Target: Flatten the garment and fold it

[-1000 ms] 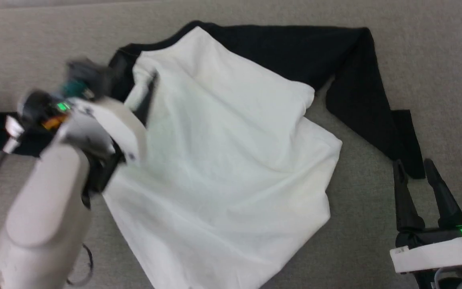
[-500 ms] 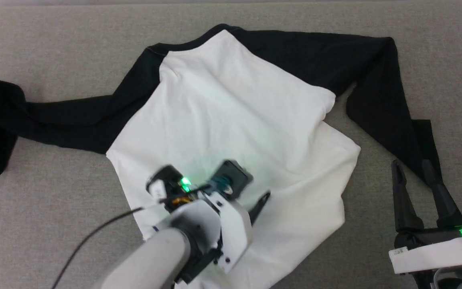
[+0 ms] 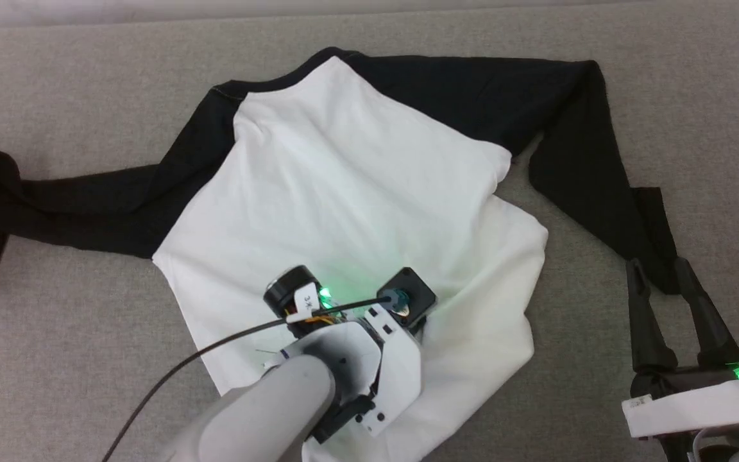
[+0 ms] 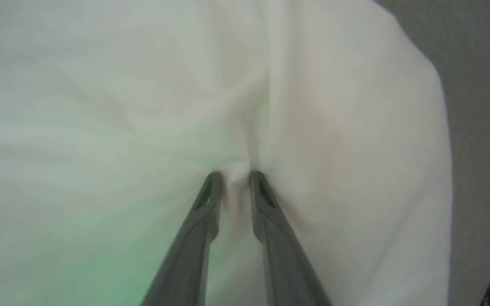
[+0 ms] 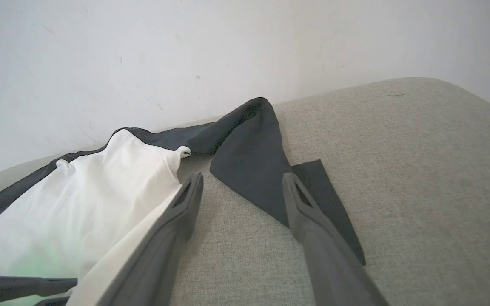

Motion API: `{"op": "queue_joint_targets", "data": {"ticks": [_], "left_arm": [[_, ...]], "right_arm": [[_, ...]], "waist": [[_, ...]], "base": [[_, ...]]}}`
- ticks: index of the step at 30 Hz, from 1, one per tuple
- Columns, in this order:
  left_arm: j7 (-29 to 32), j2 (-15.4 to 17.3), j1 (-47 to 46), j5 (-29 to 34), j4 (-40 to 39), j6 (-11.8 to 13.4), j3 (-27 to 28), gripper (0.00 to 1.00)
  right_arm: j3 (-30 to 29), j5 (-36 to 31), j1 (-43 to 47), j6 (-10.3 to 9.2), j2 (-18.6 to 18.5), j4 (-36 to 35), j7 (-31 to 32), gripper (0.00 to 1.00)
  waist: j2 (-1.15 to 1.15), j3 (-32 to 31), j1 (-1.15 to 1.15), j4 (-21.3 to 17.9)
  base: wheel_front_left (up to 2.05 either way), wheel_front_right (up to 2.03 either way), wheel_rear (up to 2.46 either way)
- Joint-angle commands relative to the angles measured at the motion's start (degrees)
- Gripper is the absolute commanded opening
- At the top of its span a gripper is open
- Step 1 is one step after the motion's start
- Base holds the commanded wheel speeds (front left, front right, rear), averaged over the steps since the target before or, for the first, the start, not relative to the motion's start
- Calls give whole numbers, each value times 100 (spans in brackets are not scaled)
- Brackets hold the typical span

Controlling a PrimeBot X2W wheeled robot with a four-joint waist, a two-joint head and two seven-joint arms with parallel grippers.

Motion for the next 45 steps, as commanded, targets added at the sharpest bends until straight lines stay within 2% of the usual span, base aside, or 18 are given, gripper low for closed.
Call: {"op": "queue_joint_targets", "data": {"ticks": [1, 12, 15, 20, 24, 27, 28, 29, 35, 39, 41, 45], "left_arm": [[60, -8, 205, 16, 277, -61, -182, 0], [-250, -388, 269, -405, -541, 110, 46, 0], [83, -543, 560, -916, -1114, 57, -56, 0], [673, -542, 957, -1506, -1659, -34, -385, 0], [832, -480, 1117, -1583, -1684, -4, -511, 0], [771, -512, 1256, -1573, -1477, 114, -535, 0], [680, -519, 1253, -1482, -1389, 133, -550, 53], [575, -571, 1295, -1476, -1297, 178, -527, 100], [-39, -826, 1322, -1528, -1173, 380, -177, 100], [-532, -803, 1207, -1507, -1322, 682, 424, 100], [-720, -633, 1071, -1293, -1306, 883, 713, 100], [-830, 69, 717, -561, -1026, 1269, 1121, 100]], "right_arm": [[-16, 38, -62, -4, 9, 39, -48, 100], [-89, 66, 31, -4, 9, 174, -99, 100], [-134, 67, 129, -4, 9, 178, -66, 100], [-211, 23, 219, -4, 9, 108, -3, 100], [-228, -5, 237, -4, 9, 64, 37, 100], [-200, -15, 255, -4, 9, 42, 68, 100], [-187, -14, 262, -4, 9, 41, 77, 100], [-177, -12, 271, -4, 9, 40, 84, 100], [-154, -11, 353, -4, 10, 35, 129, 100], [-139, -18, 400, -4, 10, 14, 158, 100], [-136, -14, 416, -4, 10, -8, 162, 100], [-125, -19, 422, -4, 10, -62, 183, 100]], "waist": [[0, -73, 0, 12], [0, -556, 0, 213], [0, -734, 0, 287], [0, -830, 0, 354], [0, -848, 0, 386], [0, -877, 0, 408], [0, -888, 0, 410], [0, -903, 0, 415], [0, -1034, 0, 434], [0, -1112, 0, 407], [0, -1114, 0, 391], [0, -1012, 0, 319]], "base": [[0, 0, 0], [0, 0, 0], [0, 0, 0], [0, 0, 0], [0, 0, 0], [0, 0, 0], [0, 0, 0], [0, 0, 0], [0, 0, 0], [0, 0, 0], [0, 0, 0], [0, 0, 0]]}}
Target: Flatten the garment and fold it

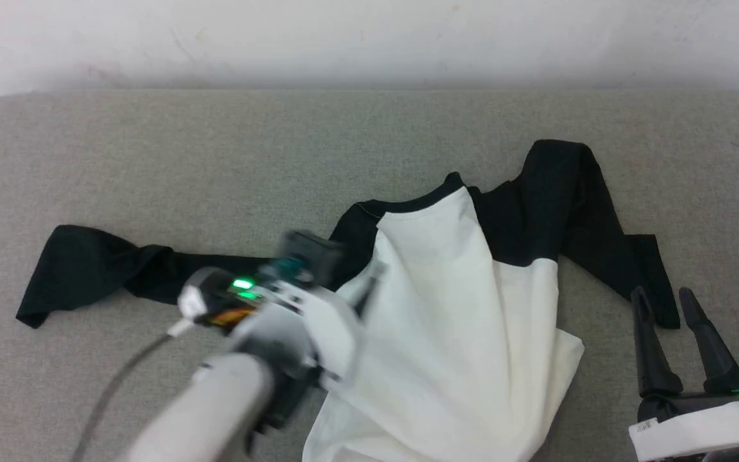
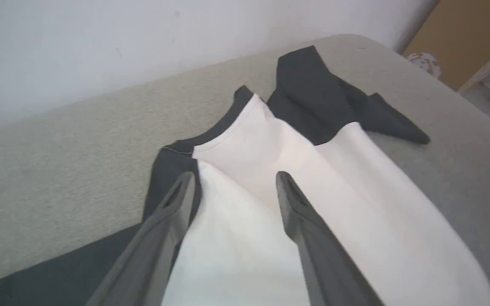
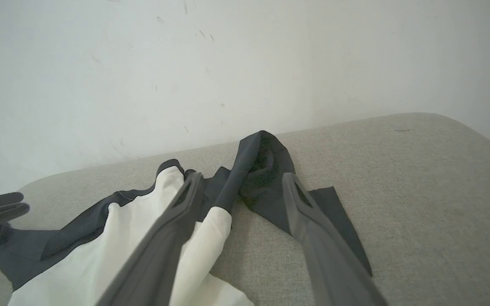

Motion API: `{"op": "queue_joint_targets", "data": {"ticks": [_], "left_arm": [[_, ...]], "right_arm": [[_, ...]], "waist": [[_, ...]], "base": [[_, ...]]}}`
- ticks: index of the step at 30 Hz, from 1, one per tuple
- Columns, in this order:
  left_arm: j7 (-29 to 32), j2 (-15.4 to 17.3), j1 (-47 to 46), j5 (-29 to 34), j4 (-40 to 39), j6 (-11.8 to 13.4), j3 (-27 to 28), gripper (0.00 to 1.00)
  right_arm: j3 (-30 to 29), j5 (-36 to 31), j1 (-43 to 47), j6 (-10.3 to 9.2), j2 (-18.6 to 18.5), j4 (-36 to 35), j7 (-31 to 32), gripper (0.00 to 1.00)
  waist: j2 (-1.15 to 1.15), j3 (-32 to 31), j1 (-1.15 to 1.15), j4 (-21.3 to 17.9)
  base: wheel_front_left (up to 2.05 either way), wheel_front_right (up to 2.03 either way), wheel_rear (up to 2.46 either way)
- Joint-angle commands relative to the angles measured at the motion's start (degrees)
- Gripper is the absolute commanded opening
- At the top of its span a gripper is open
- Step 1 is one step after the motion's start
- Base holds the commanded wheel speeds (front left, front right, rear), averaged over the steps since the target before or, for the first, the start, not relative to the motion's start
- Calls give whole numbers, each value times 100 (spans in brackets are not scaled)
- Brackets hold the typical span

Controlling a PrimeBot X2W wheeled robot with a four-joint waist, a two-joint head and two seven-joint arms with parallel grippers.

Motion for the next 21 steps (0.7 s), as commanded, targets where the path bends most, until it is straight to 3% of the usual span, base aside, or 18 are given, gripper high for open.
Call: {"op": "queue_joint_targets", "data": {"ticks": [1, 5, 9, 18, 19, 20, 21], "left_arm": [[-19, 249, -119, 213, 153, 146, 136, 100], [180, 875, -252, 662, 662, 379, 312, 100], [382, 1170, -234, 656, 1083, 209, 276, 100], [495, 1178, -286, 616, 1932, -187, -27, 100], [439, 1154, -308, 607, 2010, -209, -33, 92], [357, 1123, -326, 592, 2073, -212, -20, 22], [277, 1092, -338, 574, 2128, -217, -10, 0]], "right_arm": [[2, -18, 31, -4, 8, -37, 18, 100], [-4, -22, 15, -4, 8, -71, 63, 100], [-6, -52, -14, -4, 8, -114, 103, 100], [-22, -79, -108, -4, 8, -182, 177, 100], [-25, -81, -109, -4, 8, -189, 175, 100], [-27, -84, -105, -4, 8, -195, 174, 100], [-29, -87, -97, -4, 8, -200, 175, 100]], "waist": [[0, 96, 0, -65], [0, 281, 0, -160], [0, 418, 0, -251], [0, 492, 0, -323], [0, 495, 0, -318], [0, 496, 0, -313], [0, 496, 0, -305]], "base": [[0, 0, 0], [0, 0, 0], [0, 0, 0], [0, 0, 0], [0, 0, 0], [0, 0, 0], [0, 0, 0]]}}
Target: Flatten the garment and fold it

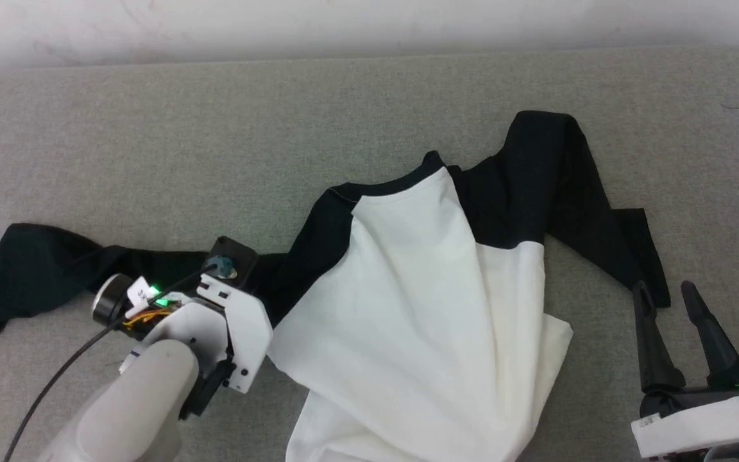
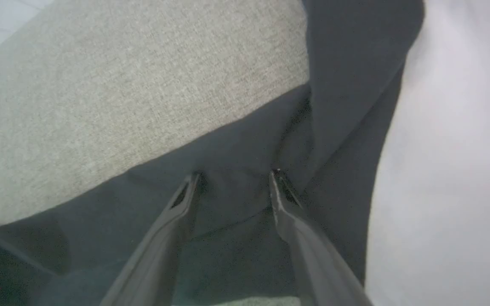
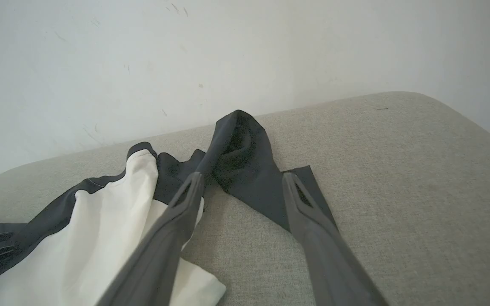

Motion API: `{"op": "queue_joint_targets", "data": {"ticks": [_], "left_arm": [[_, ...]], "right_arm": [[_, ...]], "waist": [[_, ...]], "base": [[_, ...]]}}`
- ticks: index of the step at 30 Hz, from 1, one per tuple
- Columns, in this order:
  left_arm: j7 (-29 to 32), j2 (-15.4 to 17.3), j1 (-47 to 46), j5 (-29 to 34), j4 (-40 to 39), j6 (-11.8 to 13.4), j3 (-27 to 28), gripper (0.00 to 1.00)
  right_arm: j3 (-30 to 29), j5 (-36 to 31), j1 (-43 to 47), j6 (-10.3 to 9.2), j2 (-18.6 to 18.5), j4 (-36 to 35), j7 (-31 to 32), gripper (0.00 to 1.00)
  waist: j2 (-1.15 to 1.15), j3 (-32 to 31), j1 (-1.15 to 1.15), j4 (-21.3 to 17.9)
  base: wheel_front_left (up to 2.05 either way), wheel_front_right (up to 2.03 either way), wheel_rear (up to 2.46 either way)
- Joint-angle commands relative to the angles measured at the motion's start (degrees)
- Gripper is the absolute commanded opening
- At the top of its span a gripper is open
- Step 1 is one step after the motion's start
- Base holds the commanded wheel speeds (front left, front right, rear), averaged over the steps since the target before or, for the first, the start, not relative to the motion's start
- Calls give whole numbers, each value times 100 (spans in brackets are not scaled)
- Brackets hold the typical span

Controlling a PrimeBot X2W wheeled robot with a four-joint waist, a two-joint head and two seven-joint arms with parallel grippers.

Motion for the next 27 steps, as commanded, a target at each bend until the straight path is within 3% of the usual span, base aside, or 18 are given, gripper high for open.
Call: {"op": "queue_joint_targets", "data": {"ticks": [1, 4, 9, 14, 20, 26, 27], "left_arm": [[-37, -81, 99, -70, 251, -34, -68, 0], [-160, -166, 108, -270, 234, -62, 45, 0], [-198, 1, 109, -614, -136, 28, 444, 0], [-63, 535, 56, -863, -597, 418, 1147, 0], [208, 941, 57, -1205, -486, 849, 1832, 0], [94, 792, 130, -1229, -275, 1266, 2001, 0], [-2, 706, 148, -1263, -297, 1288, 2020, 45]], "right_arm": [[-13, -38, -53, -4, 11, -41, 2, 100], [-53, -47, -29, -4, 11, -66, 16, 100], [-76, -59, -36, -4, 11, -141, 35, 100], [-38, -54, -102, -4, 11, -168, 31, 100], [-31, -13, -198, -4, 11, -88, -46, 100], [-34, 8, -227, -4, 11, 35, -121, 100], [-33, 11, -225, -4, 11, 57, -128, 100]], "waist": [[0, -2, 0, 20], [0, 0, 0, 69], [0, 83, 0, 126], [0, 312, 0, 54], [0, 534, 0, -140], [0, 502, 0, -181], [0, 459, 0, -159]], "base": [[0, 0, 0], [0, 0, 0], [0, 0, 0], [0, 0, 0], [0, 0, 0], [0, 0, 0], [0, 0, 0]]}}
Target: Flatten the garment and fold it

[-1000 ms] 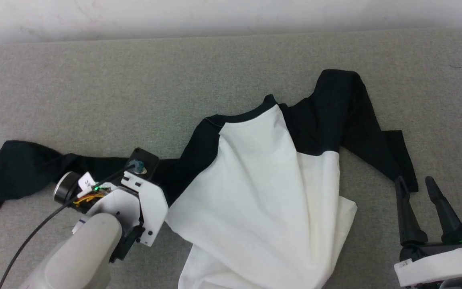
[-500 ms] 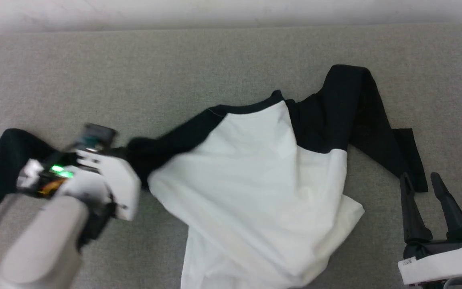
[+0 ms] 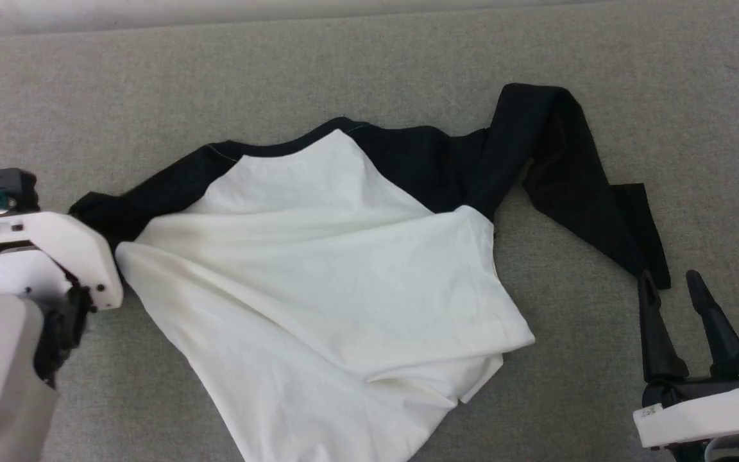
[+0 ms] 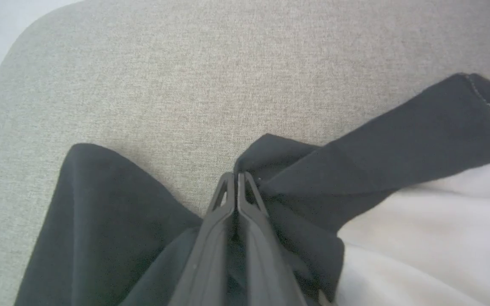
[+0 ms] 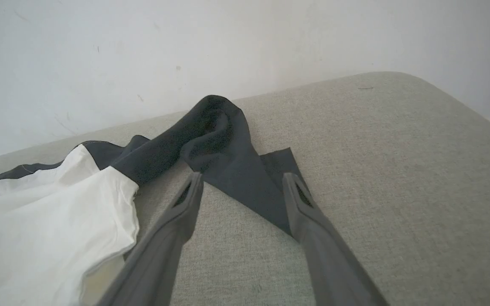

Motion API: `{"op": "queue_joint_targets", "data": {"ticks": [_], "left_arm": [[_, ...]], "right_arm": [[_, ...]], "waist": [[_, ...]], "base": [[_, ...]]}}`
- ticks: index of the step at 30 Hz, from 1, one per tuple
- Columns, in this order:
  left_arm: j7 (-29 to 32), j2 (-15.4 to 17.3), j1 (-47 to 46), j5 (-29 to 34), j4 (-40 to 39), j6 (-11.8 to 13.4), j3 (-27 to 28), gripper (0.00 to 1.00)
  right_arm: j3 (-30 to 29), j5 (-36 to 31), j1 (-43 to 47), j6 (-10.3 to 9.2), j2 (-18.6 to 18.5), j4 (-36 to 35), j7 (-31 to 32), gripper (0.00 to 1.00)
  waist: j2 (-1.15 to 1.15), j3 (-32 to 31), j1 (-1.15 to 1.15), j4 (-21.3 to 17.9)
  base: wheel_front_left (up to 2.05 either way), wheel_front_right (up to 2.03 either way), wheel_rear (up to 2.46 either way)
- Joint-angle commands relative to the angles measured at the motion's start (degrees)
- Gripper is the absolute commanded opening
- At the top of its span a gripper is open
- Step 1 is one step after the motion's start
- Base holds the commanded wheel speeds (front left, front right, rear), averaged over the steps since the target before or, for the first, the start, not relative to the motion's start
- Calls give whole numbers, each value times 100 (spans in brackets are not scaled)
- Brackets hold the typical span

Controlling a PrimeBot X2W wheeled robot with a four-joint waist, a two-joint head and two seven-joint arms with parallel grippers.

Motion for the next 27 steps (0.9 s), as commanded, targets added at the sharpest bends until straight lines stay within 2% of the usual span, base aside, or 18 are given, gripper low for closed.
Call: {"op": "queue_joint_targets", "data": {"ticks": [1, 2, 3, 5, 9, 11, 12, 13, 14, 16, 20, 23, 27], "left_arm": [[-219, -167, 95, -76, -60, 25, 52, 100], [-219, -167, 95, -76, -60, 25, 52, 100], [-518, -371, 144, -240, -210, 14, 180, 100], [-825, -552, 235, -439, -471, -65, 318, 100], [-1560, -839, 558, -698, -1368, -220, 583, 100], [-2006, -881, 806, -596, -1885, -274, 621, 100], [-2006, -881, 806, -596, -1885, -274, 621, 100], [-2474, -1039, 1126, -582, -2292, -258, 709, 100], [-2474, -1039, 1126, -582, -2292, -258, 709, 100], [-2937, -1067, 1454, -380, -2615, -328, 651, 100], [-3815, -1339, 2185, -225, -2987, -461, 561, 100], [-4080, -1620, 2732, 17, -3144, -517, 534, 100], [-4122, -2109, 3442, 462, -3187, -611, 602, 100]], "right_arm": [[15, 30, -78, -4, 11, 43, -37, 100], [15, 30, -78, -4, 11, 43, -37, 100], [23, 16, -61, -4, 11, 67, -31, 100], [26, 0, -38, -4, 11, 74, -19, 100], [19, -11, 59, -4, 11, 78, 22, 100], [22, -4, 103, -4, 11, 87, 41, 100], [22, -4, 103, -4, 11, 87, 41, 100], [25, 12, 153, -4, 11, 107, 42, 100], [25, 12, 153, -4, 11, 107, 42, 100], [30, 38, 211, -4, 11, 126, 32, 100], [54, 91, 312, -4, 11, 165, -8, 100], [34, 124, 375, -4, 11, 197, -62, 100], [-17, 171, 466, -4, 11, 232, -141, 100]], "waist": [[0, -118, -2, 59], [0, -118, -2, 59], [0, -244, -2, 120], [0, -382, -2, 179], [0, -645, -2, 293], [0, -742, -2, 329], [0, -742, -2, 329], [0, -836, -2, 360], [0, -836, -2, 360], [0, -912, -2, 383], [0, -1035, -2, 387], [0, -1123, -2, 384], [0, -1242, -2, 398]], "base": [[0, 0, 0], [0, 0, 0], [0, 0, 0], [0, 0, 0], [0, 0, 0], [0, 0, 0], [0, 0, 0], [0, 0, 0], [0, 0, 0], [0, 0, 0], [0, 0, 0], [0, 0, 0], [0, 0, 0]]}}
